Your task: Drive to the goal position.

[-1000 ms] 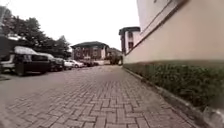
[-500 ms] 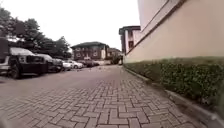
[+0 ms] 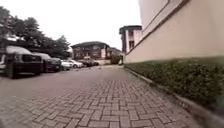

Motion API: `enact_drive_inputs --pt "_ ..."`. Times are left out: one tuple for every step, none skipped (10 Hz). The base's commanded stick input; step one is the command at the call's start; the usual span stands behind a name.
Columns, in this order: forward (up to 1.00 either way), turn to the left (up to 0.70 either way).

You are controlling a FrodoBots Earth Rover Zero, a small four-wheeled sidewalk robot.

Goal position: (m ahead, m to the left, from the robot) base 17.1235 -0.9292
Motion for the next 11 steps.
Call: enact_drive_inputs --pt "0.70 0.00" --pt "0.70 0.00" --pt "0.70 0.00" --pt "0.70 0.00" --pt "0.70 0.00" --pt "0.70 0.00" --pt "0.70 0.00" --pt "0.70 0.00" --pt "0.70 0.00" --pt "0.70 0.00" --pt "0.70 0.00"
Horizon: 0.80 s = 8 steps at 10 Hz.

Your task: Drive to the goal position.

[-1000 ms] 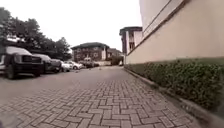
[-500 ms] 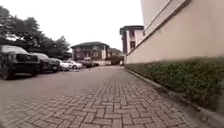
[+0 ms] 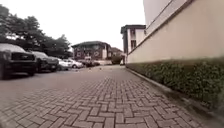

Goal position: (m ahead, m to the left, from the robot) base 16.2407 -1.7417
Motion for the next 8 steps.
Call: enact_drive_inputs --pt "0.70 0.00" --pt "0.70 0.00" --pt "0.70 0.00" --pt "0.70 0.00" --pt "0.70 0.00" --pt "0.70 0.00" --pt "0.70 0.00" --pt "0.70 0.00"
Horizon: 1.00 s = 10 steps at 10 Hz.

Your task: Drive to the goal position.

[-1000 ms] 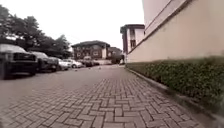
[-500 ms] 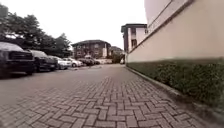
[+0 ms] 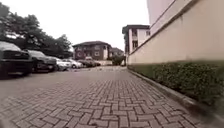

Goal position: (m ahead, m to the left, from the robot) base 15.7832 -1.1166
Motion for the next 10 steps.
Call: enact_drive_inputs --pt "0.70 0.00" --pt "0.70 0.00" --pt "0.70 0.00" --pt "0.70 0.00" --pt "0.70 0.00" --pt "0.70 0.00" --pt "0.70 0.00" --pt "0.70 0.00" --pt "0.70 0.00" --pt "0.70 0.00"
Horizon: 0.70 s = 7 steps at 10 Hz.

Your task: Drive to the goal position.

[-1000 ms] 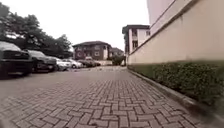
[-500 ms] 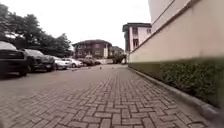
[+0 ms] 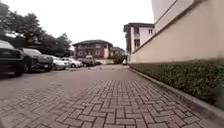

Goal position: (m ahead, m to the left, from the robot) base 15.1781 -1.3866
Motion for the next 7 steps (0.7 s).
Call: enact_drive_inputs --pt "0.70 0.00" --pt "0.70 0.00" --pt "0.70 0.00" --pt "0.70 0.00" --pt "0.70 0.00" --pt "0.70 0.00" --pt "0.70 0.00"
